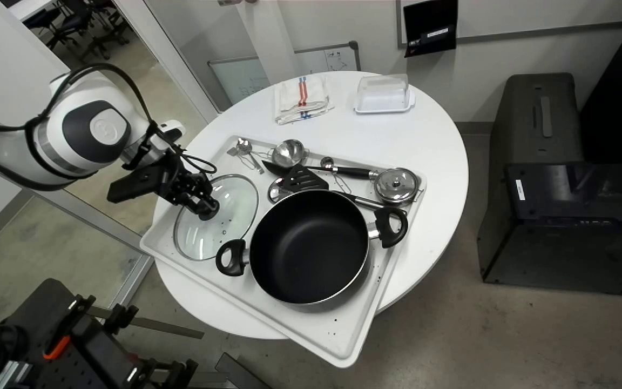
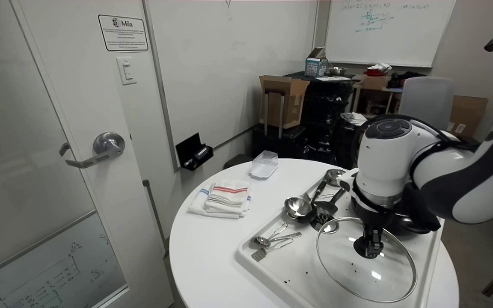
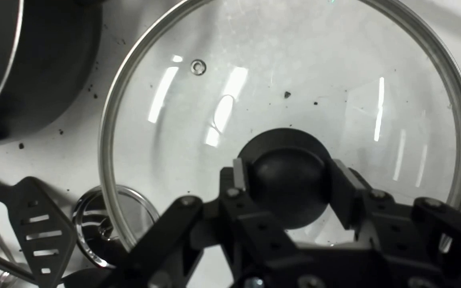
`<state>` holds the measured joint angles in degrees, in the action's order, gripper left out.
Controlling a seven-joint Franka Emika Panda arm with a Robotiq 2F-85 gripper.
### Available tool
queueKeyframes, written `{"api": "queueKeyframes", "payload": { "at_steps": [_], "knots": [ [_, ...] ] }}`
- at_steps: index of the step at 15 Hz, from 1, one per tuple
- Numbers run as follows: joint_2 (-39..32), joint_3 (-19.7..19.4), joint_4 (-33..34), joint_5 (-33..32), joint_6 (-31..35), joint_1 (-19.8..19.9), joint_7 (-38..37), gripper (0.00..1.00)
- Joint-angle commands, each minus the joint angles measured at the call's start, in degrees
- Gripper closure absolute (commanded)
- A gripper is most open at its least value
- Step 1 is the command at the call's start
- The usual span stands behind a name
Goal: Remove the lid from the pot
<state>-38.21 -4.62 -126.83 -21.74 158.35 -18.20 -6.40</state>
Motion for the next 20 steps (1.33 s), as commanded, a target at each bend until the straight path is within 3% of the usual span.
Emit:
{"api": "queueKeyframes", "payload": {
  "at_steps": [1, 4, 5, 15, 19, 20],
  "knots": [
    [-0.01, -0.10, 0.08, 0.40, -0.10, -0.16, 0.33, 0.49],
    [-0.01, -0.10, 0.08, 0.40, -0.10, -0.16, 0.33, 0.49],
    [-0.01, -0.10, 0.08, 0.40, -0.10, -0.16, 0.33, 0.74],
    [-8.25, 4.10, 5.60, 5.41, 6.66, 9.47, 7.69, 0.74],
    [-9.96, 4.85, 6.24, 5.99, 7.46, 10.88, 10.31, 0.74],
    [-9.51, 4.98, 5.86, 6.09, 7.34, 10.99, 10.49, 0.65]
  ]
}}
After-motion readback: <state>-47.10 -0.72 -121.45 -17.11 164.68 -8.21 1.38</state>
